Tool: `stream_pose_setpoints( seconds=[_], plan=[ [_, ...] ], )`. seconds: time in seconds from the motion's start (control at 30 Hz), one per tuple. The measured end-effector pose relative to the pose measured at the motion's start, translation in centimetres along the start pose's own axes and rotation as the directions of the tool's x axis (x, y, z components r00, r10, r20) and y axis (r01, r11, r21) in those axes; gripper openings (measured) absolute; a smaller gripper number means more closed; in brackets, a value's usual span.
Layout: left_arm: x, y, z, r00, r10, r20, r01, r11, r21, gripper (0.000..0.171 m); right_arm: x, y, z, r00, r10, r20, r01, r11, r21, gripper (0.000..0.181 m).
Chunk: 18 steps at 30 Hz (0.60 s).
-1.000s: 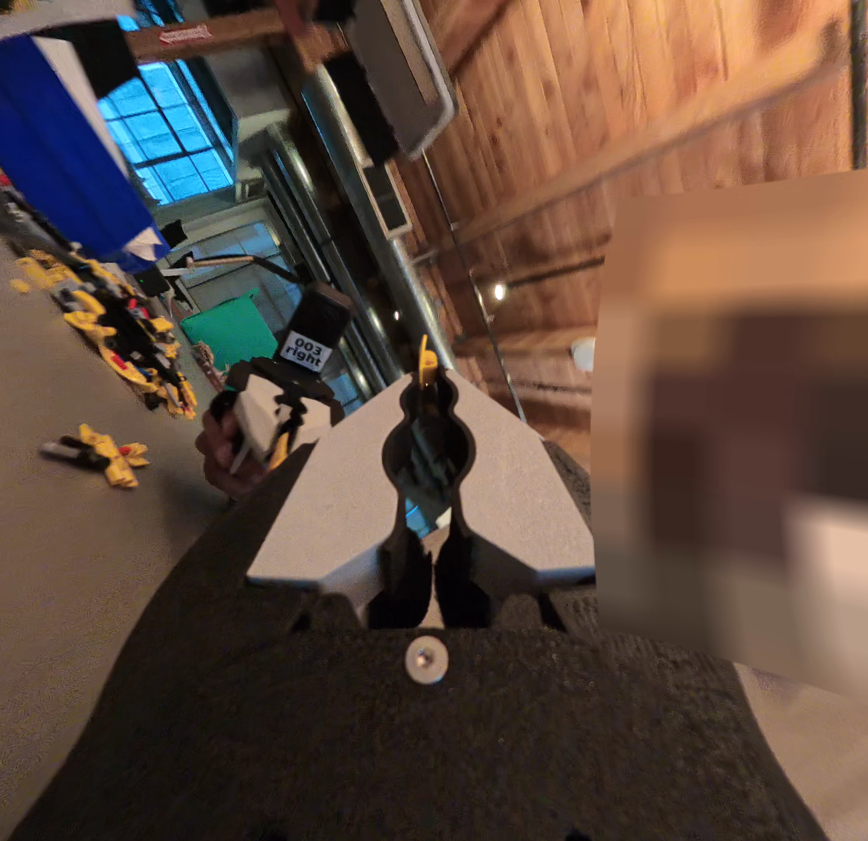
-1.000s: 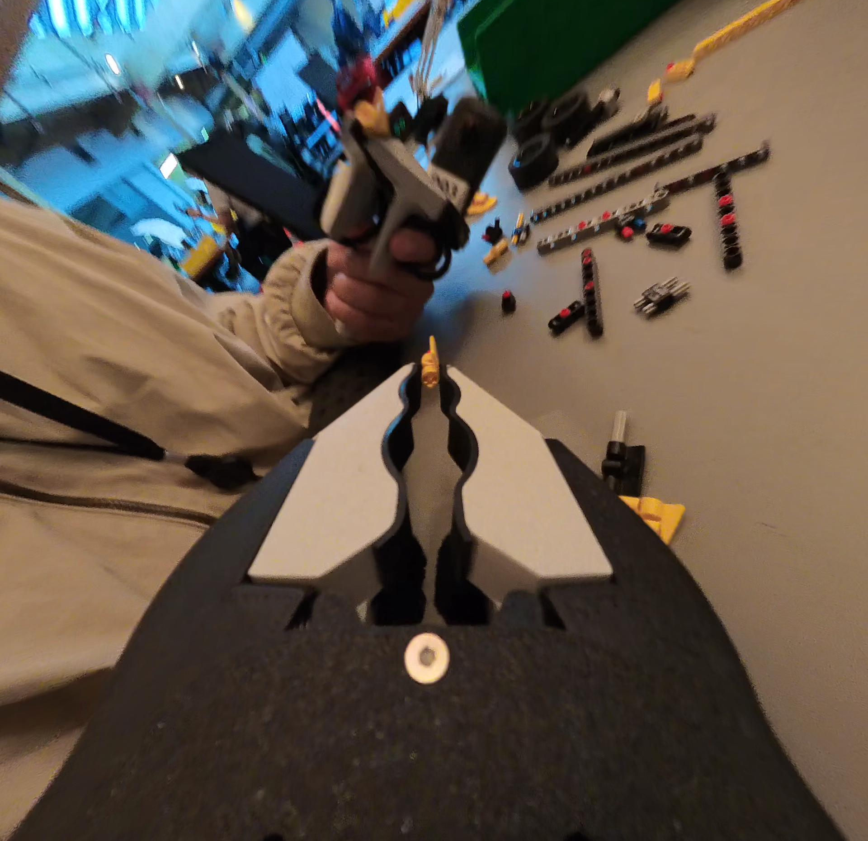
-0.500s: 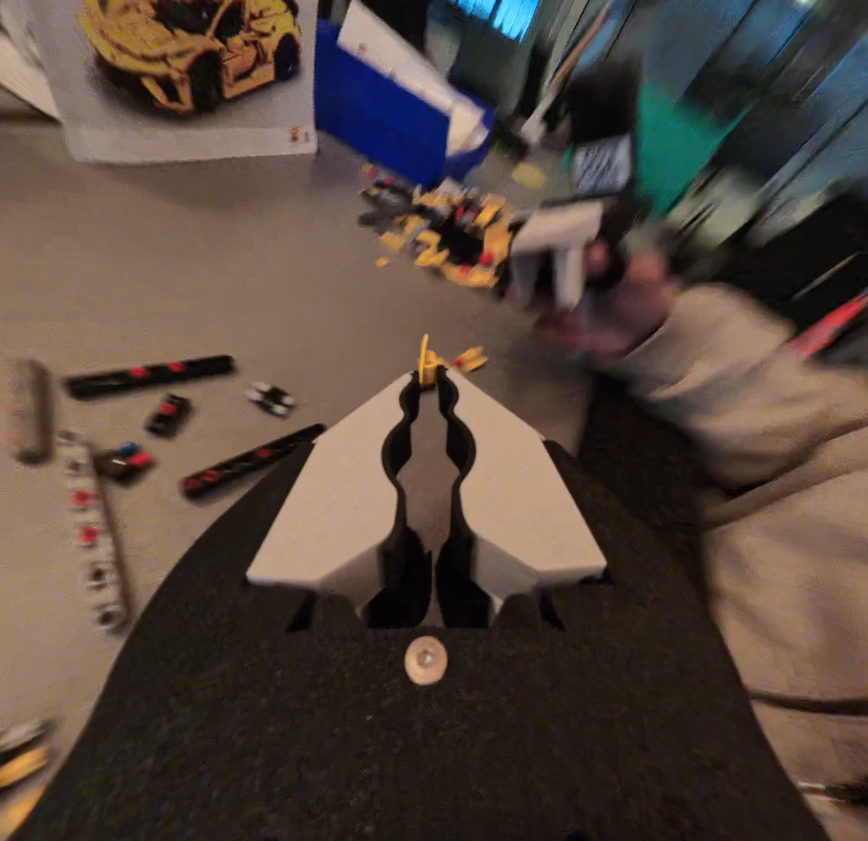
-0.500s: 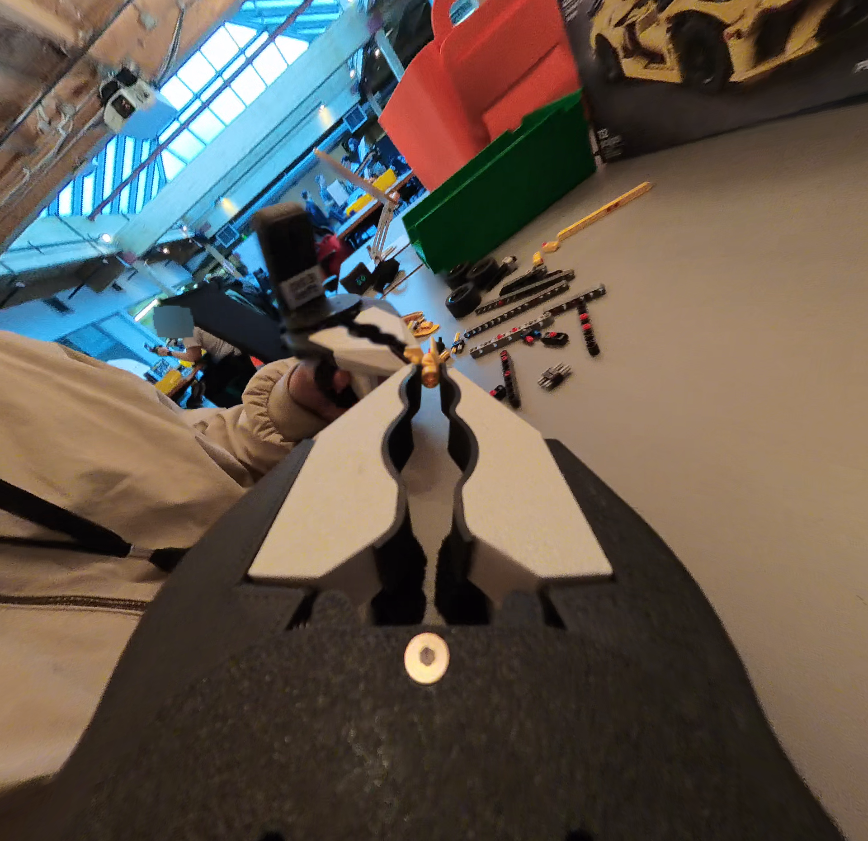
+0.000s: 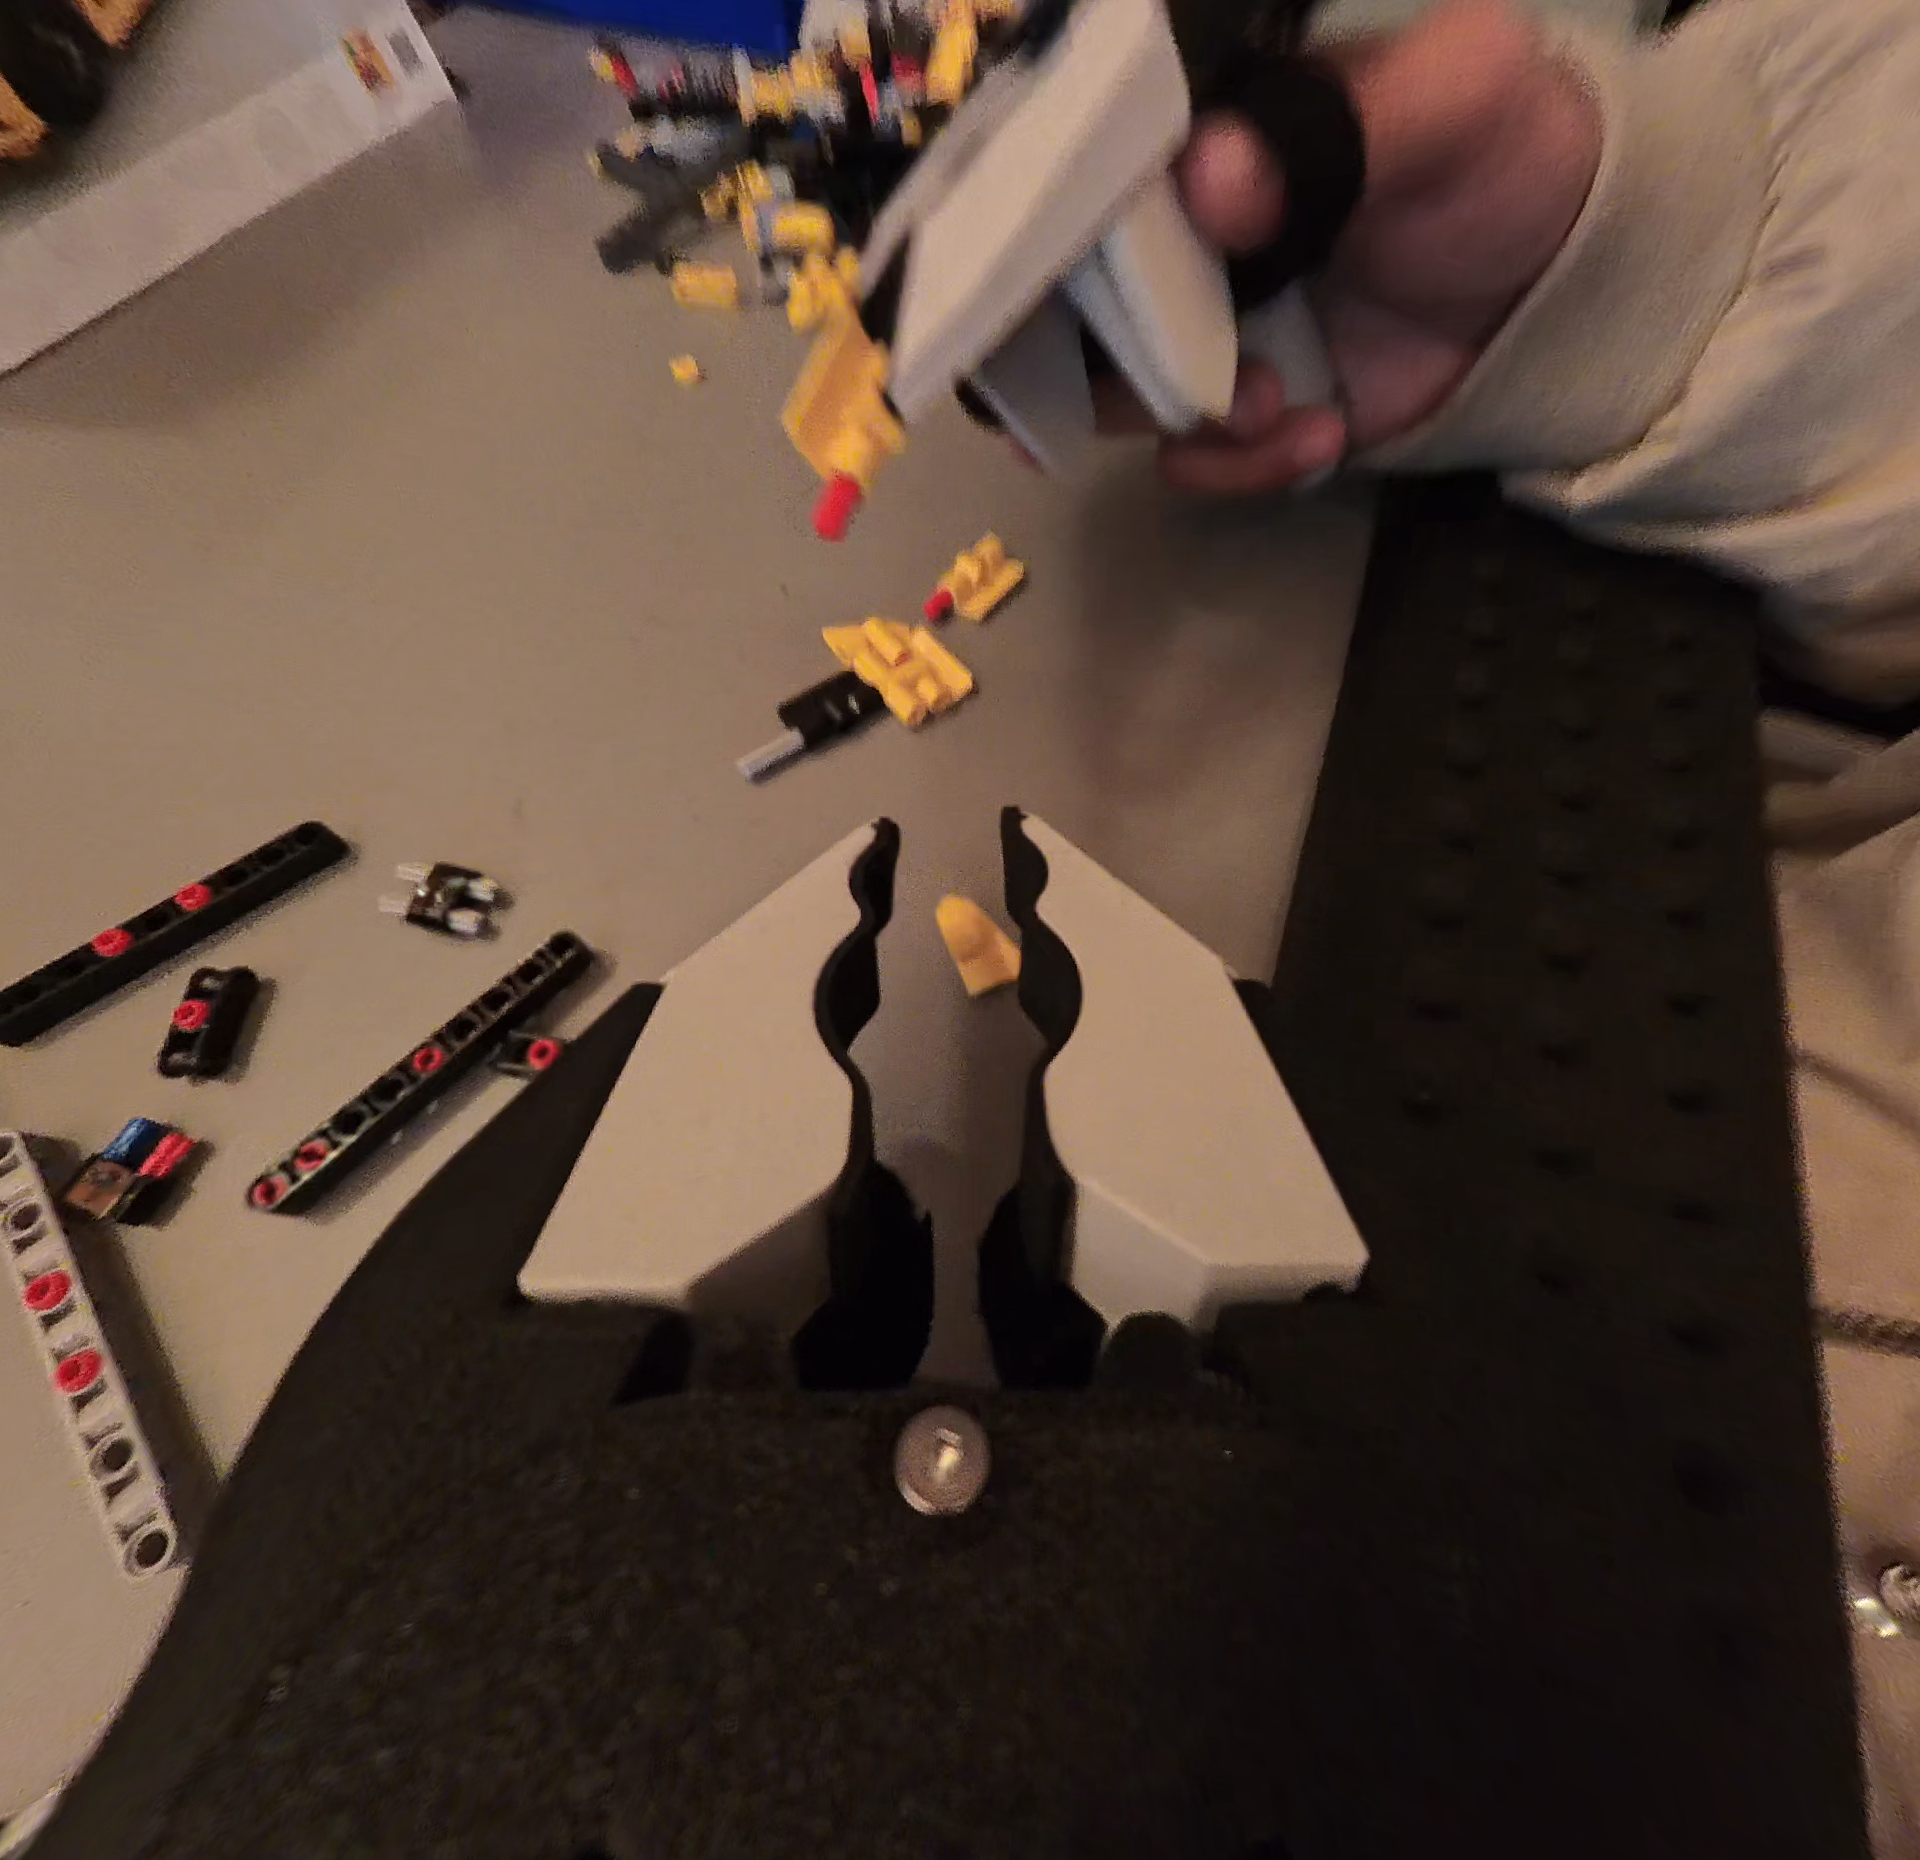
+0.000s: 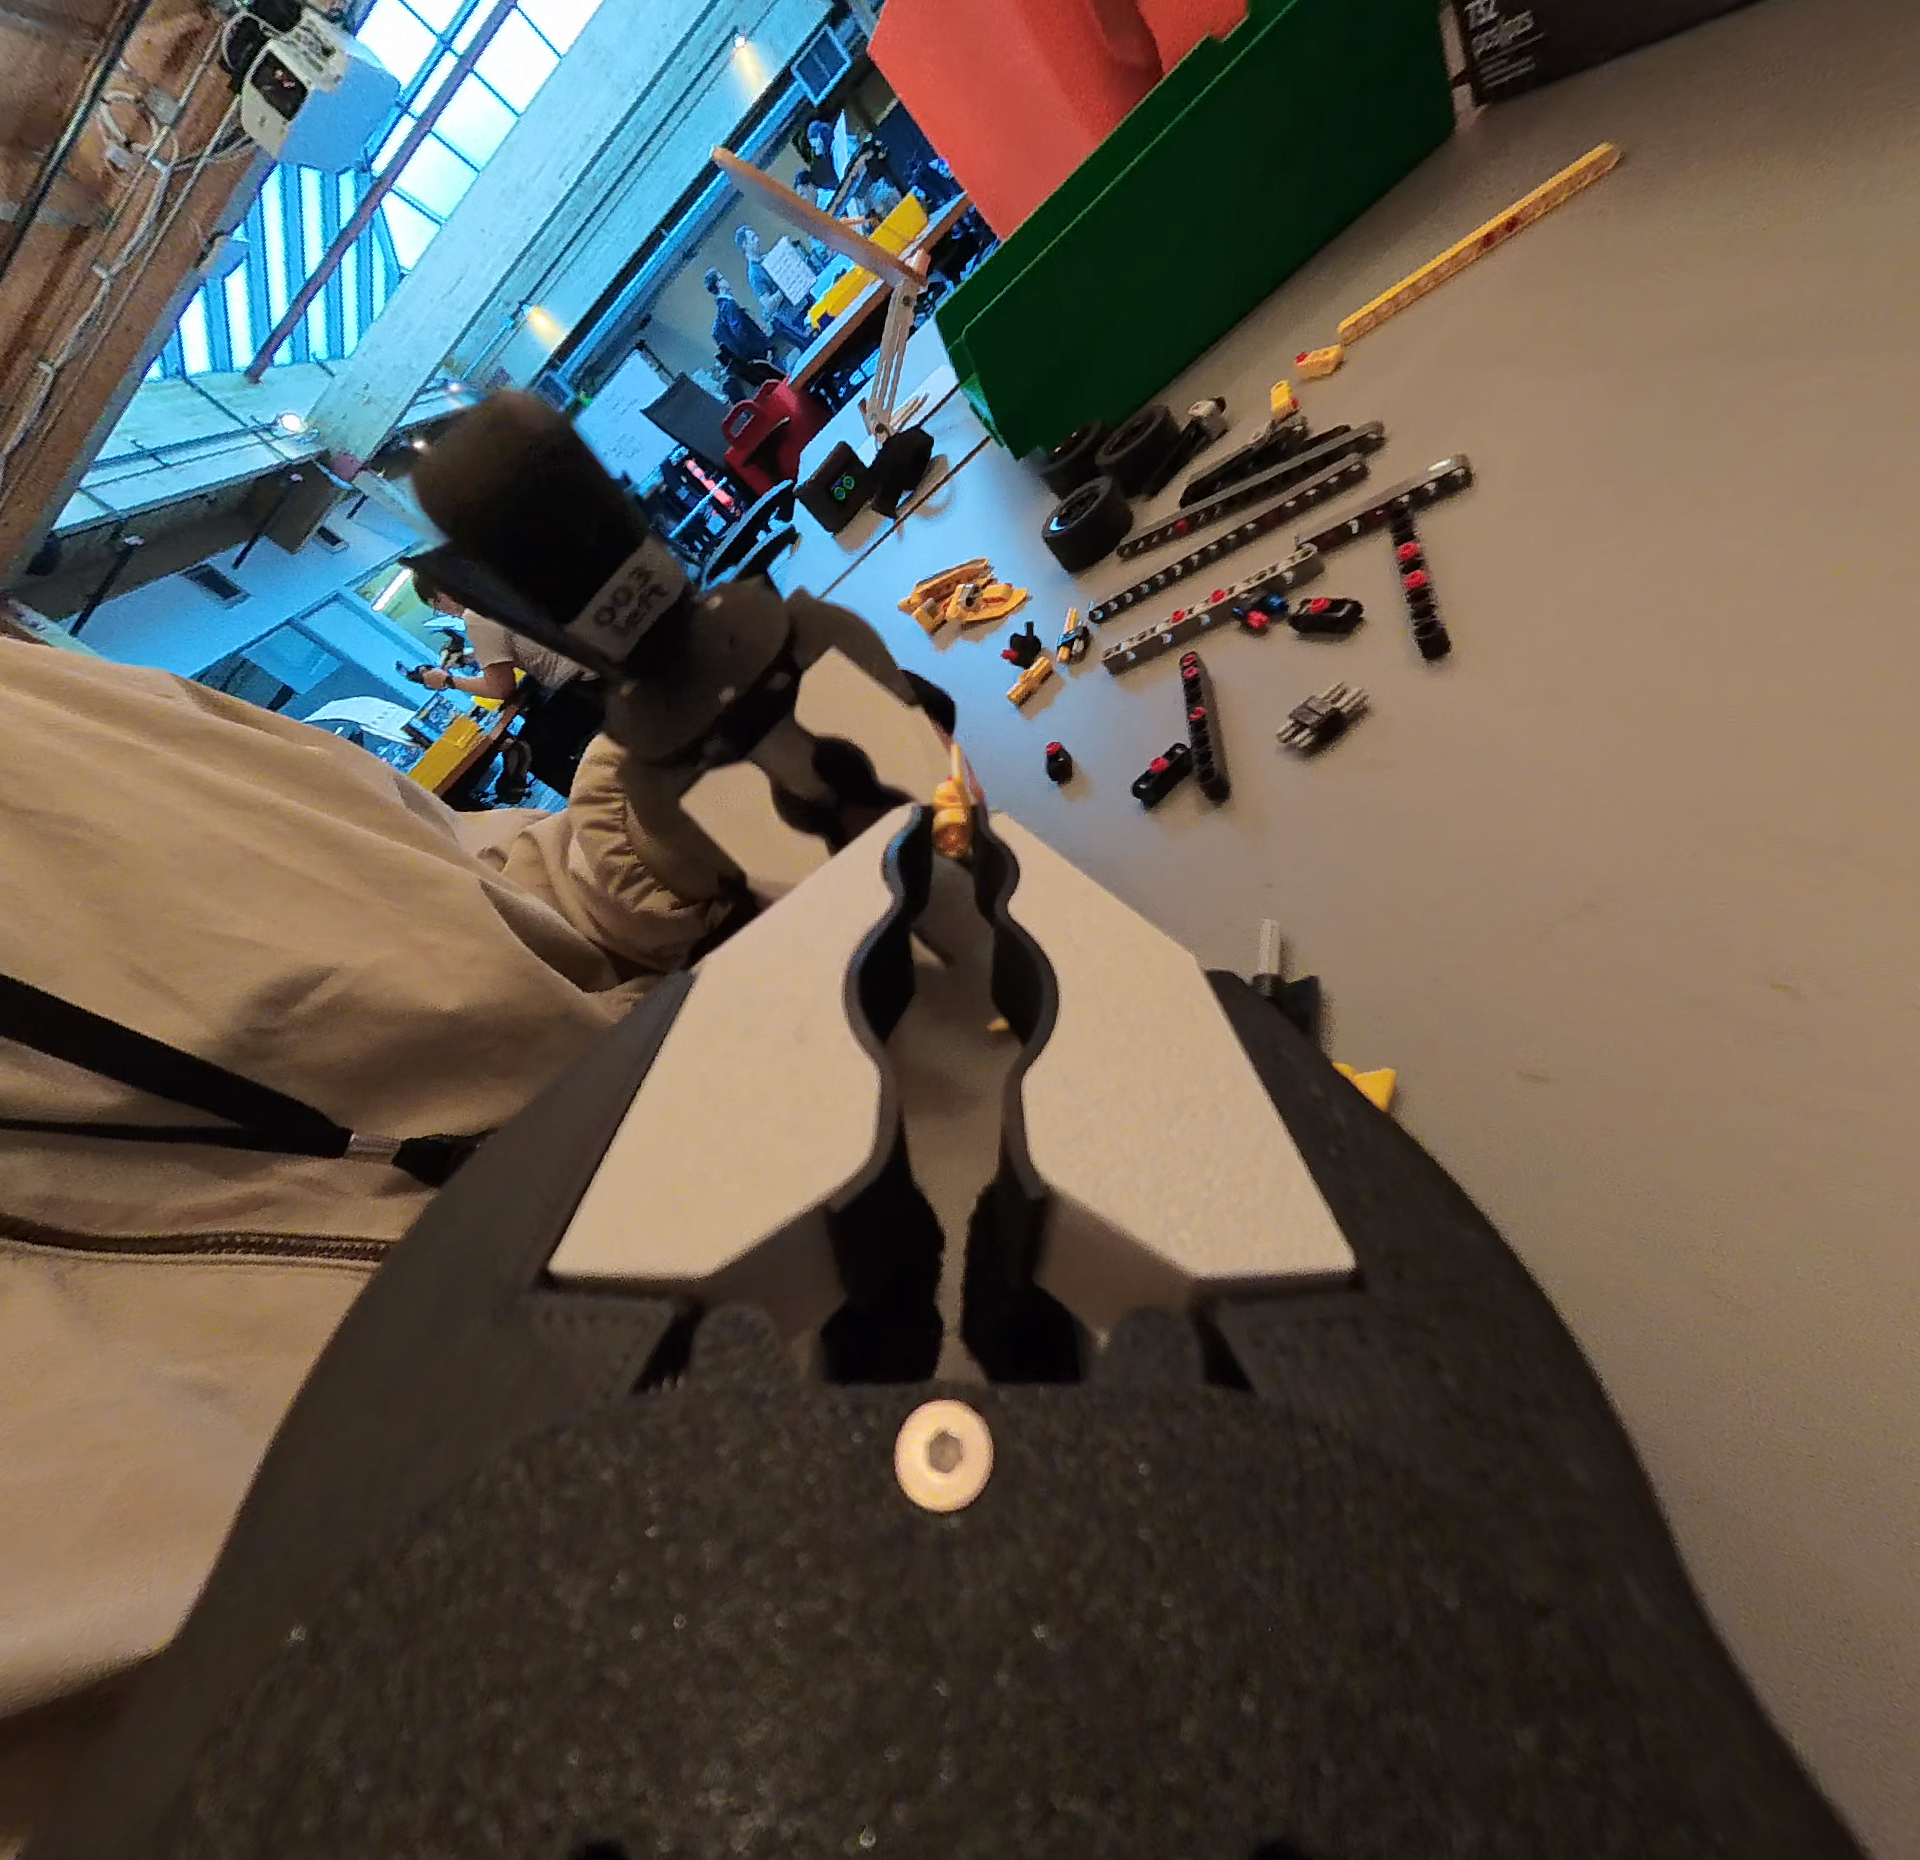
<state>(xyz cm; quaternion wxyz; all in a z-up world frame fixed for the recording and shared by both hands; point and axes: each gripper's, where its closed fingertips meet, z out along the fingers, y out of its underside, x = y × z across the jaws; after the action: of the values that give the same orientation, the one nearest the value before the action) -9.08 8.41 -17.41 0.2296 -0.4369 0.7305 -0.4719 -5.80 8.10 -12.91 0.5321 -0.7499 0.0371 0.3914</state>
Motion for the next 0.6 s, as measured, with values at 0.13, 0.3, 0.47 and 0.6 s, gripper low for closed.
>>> stream_pose_setpoints(
  seconds=[0.13, 0.3, 0.47, 0.6],
  plan=[
    [0.2, -4.2, -2.7, 0.951, -0.225, -0.211, 0.275, 0.929, 0.249, 0.020, -1.5, 0.2, 0.6, 0.997, -0.015, 0.077, 0.016, 1.000, -0.015, 0.007],
    [0.8, -5.9, -4.1, 0.930, -0.233, -0.285, 0.325, 0.884, 0.337, 0.013, -3.1, 0.1, 1.0, 0.987, -0.030, 0.156, 0.033, 0.999, -0.016, 0.007],
    [1.2, -5.4, -3.5, 0.941, -0.209, -0.265, 0.288, 0.907, 0.306, 0.014, -3.7, 0.1, 1.0, 0.982, -0.025, 0.186, 0.028, 0.999, -0.015, 0.007],
    [1.4, -5.3, -3.4, 0.942, -0.203, -0.267, 0.281, 0.912, 0.299, 0.014, -4.0, 0.6, 1.4, 0.979, -0.027, 0.200, 0.036, 0.999, -0.041, 0.007]
  ],
)
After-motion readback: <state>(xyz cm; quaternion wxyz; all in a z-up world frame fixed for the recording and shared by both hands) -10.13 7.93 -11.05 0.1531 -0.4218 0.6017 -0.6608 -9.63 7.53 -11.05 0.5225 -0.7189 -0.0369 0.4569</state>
